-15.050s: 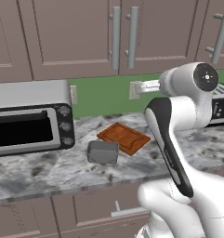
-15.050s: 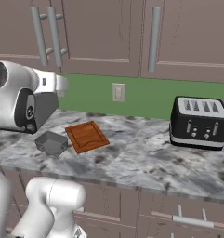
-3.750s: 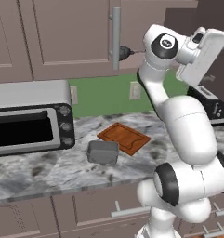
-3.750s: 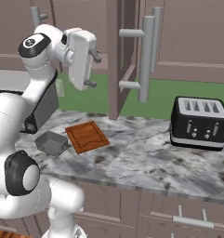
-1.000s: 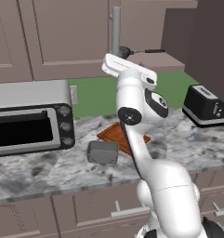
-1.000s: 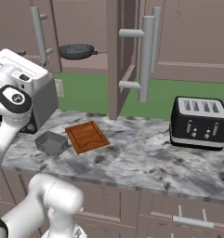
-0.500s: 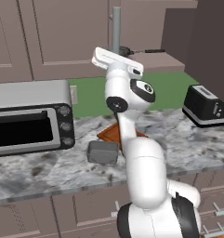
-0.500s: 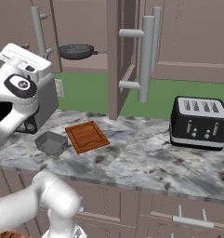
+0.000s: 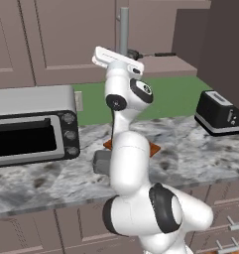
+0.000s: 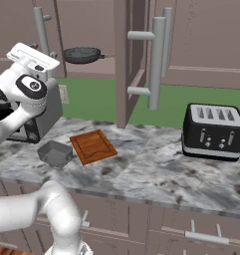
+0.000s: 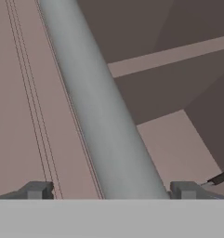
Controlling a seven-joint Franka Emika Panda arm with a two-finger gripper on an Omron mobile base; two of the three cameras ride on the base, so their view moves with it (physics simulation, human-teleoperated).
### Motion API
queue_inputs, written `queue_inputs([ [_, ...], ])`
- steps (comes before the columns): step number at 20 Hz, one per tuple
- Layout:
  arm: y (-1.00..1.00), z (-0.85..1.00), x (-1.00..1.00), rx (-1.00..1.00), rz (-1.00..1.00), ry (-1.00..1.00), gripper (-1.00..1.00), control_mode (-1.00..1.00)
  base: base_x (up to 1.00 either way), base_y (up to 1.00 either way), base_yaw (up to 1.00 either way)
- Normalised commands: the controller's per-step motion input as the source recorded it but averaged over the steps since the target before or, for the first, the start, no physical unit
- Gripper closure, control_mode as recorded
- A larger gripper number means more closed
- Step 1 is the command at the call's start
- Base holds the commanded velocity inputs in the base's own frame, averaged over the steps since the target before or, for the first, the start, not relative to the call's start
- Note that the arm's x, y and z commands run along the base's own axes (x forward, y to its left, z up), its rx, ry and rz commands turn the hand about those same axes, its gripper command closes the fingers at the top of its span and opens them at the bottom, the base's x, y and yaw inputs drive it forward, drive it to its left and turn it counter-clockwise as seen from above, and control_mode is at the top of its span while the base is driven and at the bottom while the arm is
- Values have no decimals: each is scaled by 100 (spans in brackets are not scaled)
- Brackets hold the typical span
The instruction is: Pick the pan from the cabinet and place it on the stove. Then turn on the stove burner for the pan.
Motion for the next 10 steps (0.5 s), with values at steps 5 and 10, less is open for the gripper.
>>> queue_inputs([
  [5, 0, 0, 31, 0, 1, 0, -100, -100, 0, 0, 0],
  [10, 10, 0, 28, 0, 4, 0, 100, -100, 0, 0, 0],
])
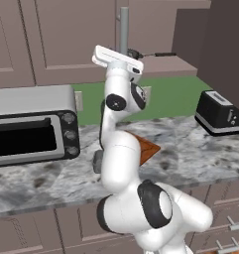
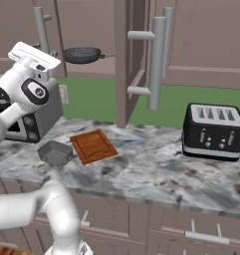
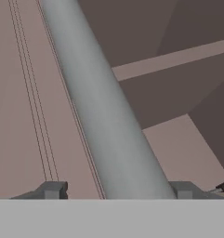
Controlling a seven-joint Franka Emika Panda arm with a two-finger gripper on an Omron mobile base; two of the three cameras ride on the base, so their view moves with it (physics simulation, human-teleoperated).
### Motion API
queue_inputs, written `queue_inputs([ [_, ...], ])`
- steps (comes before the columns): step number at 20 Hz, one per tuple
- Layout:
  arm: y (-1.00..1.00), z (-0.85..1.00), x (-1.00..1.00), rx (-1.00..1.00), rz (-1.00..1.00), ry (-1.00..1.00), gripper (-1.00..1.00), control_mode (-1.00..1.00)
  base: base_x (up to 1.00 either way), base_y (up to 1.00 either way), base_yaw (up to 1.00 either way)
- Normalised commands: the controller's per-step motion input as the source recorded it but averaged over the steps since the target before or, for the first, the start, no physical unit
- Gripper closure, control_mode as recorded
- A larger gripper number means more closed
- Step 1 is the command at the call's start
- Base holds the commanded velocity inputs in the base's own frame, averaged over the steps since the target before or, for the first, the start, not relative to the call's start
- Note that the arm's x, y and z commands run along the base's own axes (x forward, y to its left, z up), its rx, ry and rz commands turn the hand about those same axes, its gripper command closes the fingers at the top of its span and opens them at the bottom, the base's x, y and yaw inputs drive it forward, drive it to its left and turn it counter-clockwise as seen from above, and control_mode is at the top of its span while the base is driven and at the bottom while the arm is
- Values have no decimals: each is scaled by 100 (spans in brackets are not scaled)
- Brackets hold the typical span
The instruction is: Pick the pan from the cabinet and place it on the stove. Then turn on the stove burner for the pan.
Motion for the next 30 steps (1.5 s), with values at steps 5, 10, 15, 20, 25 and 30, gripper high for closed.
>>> queue_inputs([
  [5, 14, -2, 7, -1, 1, 3, 100, -100, 0, 0, 0],
  [10, 28, 0, -15, 0, 3, 2, 100, -100, 0, 0, 0],
  [15, 70, 0, -60, -1, 11, 0, 100, -100, 0, 0, 0],
  [20, 86, 0, -75, -1, 15, 1, 100, -100, 0, 0, 0],
  [25, 99, 0, -75, -3, 16, 4, 100, -100, 0, 0, 0],
  [30, 100, 0, -81, -3, 15, 4, 100, -100, 0, 0, 0],
])
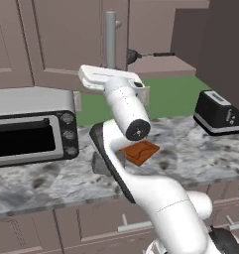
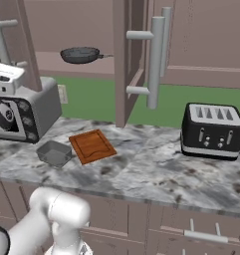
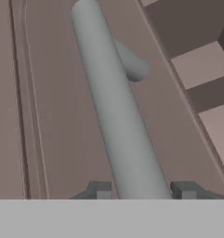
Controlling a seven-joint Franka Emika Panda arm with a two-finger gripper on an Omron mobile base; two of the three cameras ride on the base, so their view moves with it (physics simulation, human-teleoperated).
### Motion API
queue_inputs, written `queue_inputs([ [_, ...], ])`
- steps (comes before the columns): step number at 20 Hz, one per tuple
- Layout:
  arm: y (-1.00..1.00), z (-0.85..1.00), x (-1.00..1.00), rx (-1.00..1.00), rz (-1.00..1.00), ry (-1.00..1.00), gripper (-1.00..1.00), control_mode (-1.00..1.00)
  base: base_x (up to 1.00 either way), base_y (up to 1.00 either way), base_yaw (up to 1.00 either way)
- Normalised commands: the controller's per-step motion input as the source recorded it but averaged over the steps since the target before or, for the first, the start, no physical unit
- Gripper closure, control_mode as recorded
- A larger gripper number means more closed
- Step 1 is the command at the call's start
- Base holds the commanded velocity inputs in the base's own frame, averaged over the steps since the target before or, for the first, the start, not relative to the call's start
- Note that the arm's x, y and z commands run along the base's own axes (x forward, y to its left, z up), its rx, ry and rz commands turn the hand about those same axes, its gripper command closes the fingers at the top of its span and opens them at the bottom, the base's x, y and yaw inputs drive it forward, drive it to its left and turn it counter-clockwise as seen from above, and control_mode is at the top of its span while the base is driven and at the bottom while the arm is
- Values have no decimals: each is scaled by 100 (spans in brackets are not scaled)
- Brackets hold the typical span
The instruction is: Pick the pan from the cabinet and place it on the stove. Then turn on the stove burner for the pan.
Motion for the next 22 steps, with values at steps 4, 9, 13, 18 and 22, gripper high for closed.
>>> queue_inputs([
  [4, 84, -7, -80, -2, 16, 2, -100, -100, 0, 0, 0],
  [9, 9, -2, -28, 6, 4, 0, -100, -100, 0, 0, 0],
  [13, -41, 0, -56, 22, 0, -2, -100, -100, 0, 0, 0],
  [18, -67, 0, -77, 27, 0, -4, -100, -100, 0, 0, 0],
  [22, -87, 0, -59, 32, 0, 0, -100, -100, 0, 0, 0],
])
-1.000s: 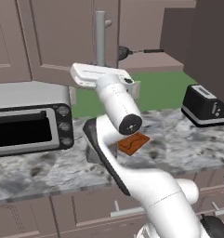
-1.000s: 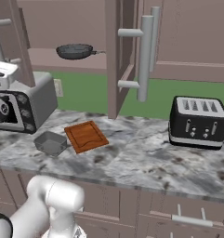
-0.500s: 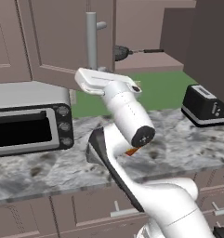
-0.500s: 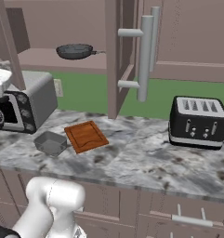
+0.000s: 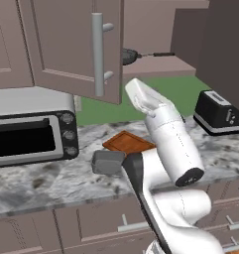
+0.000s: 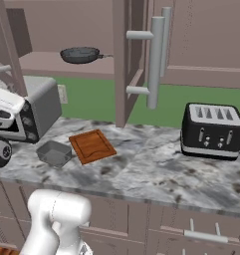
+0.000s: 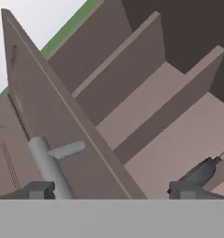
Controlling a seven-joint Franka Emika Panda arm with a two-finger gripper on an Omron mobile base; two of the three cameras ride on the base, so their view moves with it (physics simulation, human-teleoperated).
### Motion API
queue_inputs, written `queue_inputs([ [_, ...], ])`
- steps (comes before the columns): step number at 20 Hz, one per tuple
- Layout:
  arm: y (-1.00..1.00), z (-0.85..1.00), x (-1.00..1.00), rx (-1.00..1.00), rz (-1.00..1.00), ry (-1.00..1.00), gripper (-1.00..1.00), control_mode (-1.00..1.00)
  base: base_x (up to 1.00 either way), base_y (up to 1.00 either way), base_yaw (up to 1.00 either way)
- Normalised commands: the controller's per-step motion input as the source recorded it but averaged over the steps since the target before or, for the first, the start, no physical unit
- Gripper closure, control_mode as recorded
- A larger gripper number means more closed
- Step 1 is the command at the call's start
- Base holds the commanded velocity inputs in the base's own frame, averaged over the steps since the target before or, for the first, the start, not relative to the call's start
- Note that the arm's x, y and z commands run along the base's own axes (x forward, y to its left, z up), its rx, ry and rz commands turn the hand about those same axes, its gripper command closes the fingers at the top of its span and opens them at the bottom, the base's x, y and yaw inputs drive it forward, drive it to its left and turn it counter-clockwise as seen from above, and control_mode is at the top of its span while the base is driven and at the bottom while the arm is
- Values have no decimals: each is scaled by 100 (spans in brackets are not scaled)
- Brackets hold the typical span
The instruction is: Pick the pan from the cabinet and place it on the stove. Then turn on the stove burner for the pan.
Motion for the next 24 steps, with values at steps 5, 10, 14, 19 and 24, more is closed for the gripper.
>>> queue_inputs([
  [5, -83, 2, -19, 33, 6, 3, -100, -100, 0, 0, 0],
  [10, -60, -1, 0, 25, 11, 8, -100, -100, 0, 0, 0],
  [14, -28, -3, 42, 18, 10, 3, -100, -100, 0, 0, 0],
  [19, -8, 0, 66, 19, 27, 6, -100, -100, 0, 0, 0],
  [24, 0, -2, 66, 15, 34, 8, -100, -100, 0, 0, 0],
])
